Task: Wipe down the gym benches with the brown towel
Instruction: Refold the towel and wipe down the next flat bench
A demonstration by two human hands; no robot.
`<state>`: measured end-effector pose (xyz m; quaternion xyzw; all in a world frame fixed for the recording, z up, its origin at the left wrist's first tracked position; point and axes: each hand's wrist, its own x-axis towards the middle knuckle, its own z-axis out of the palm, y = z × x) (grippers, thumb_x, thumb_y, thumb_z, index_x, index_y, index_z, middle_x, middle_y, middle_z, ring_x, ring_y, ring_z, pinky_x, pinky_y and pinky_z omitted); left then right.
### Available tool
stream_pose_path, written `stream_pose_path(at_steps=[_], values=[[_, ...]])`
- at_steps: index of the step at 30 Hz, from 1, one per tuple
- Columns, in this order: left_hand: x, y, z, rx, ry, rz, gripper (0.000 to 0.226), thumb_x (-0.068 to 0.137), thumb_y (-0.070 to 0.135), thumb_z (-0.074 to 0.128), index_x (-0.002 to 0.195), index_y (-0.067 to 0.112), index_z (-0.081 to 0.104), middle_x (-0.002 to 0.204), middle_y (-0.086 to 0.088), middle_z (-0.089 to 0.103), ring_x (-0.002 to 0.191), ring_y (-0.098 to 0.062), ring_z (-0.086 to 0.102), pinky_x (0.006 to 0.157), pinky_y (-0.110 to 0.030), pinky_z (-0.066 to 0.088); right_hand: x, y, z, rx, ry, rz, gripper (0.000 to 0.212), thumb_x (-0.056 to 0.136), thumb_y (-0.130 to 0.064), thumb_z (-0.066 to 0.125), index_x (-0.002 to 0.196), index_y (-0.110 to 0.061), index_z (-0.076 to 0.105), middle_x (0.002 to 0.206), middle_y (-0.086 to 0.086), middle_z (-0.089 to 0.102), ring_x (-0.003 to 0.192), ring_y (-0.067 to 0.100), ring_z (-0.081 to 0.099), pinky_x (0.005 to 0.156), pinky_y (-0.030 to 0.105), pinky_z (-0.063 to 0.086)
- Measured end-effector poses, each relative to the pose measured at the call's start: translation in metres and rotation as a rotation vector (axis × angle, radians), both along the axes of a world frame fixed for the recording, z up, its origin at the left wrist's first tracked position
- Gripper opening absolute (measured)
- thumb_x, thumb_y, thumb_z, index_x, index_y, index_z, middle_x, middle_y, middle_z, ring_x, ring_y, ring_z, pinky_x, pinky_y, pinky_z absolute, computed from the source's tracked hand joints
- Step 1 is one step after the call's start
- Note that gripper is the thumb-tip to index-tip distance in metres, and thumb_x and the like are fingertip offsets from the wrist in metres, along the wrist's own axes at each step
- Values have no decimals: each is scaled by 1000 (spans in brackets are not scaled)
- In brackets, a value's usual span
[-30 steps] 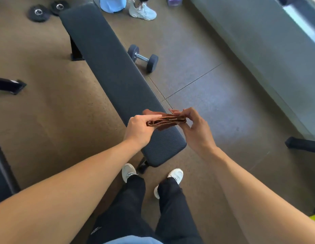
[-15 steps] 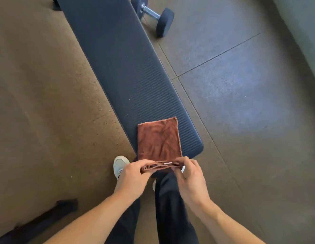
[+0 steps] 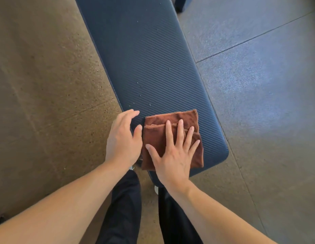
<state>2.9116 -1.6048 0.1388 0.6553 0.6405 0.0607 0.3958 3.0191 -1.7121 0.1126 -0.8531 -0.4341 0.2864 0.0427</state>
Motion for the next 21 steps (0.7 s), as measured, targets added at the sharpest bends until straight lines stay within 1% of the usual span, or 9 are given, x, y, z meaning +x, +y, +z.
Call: stream_pose_path(at_steps=[3,6,8,10,12,14,16,19,21], values=[[-7,-1,-3,37,0,-147,50,93,30,70,140,29,54,135,12,55,126,-6,46,104,-27,40,2,7,-1,111,6,-4,75,98,-74,39,161,-34,26,171,-4,17,160,27,-4,127,58,-5],[-12,-9,-5,-138,-81,-101,66,85,37,79,141,35,46,116,17,59,102,-2,57,91,-24,47,22,0,7,225,3,-9,64,98,-53,61,151,-20,47,140,1,53,141,23,34,124,54,23],[-15,-18,-5,-239,-113,-36,71,78,39,85,136,38,43,105,20,59,91,-1,60,81,-25,50,34,-10,10,219,-48,83,53,93,-40,73,139,-18,59,119,1,58,122,22,42,118,51,34],[-17,-28,-3,-254,-108,-37,63,74,41,88,123,38,49,100,20,57,89,-1,59,77,-25,49,41,-24,10,242,-45,171,34,87,-26,80,119,-19,69,112,-2,61,120,23,47,116,53,37],[-17,-34,1,-256,-78,-82,40,75,42,86,104,36,60,99,19,56,93,-3,57,75,-22,46,45,-31,14,312,11,217,24,86,-14,73,109,-18,68,115,-4,66,131,24,51,122,53,30],[-15,-35,8,-243,-99,-146,25,78,40,84,88,33,63,97,18,56,95,-5,56,76,-23,45,50,-25,27,394,95,238,25,85,-11,61,109,-19,65,114,-10,68,133,18,54,126,49,25],[-12,-27,19,-310,-217,-136,23,80,36,83,88,31,62,98,18,63,97,-2,59,81,-21,47,53,-8,46,448,205,165,30,86,-8,61,112,-24,61,106,-21,64,117,6,60,117,41,38],[0,0,41,-457,-394,-57,46,71,34,92,102,25,59,97,17,72,92,6,64,77,-10,45,58,31,85,481,322,-29,29,93,-13,61,112,-34,57,100,-21,68,99,2,66,89,23,51],[6,20,46,-533,-470,-70,68,61,29,99,116,27,60,106,18,74,101,5,66,90,-17,49,61,54,116,510,406,-112,28,98,-11,64,104,-37,57,93,-20,71,90,1,68,79,15,49]])
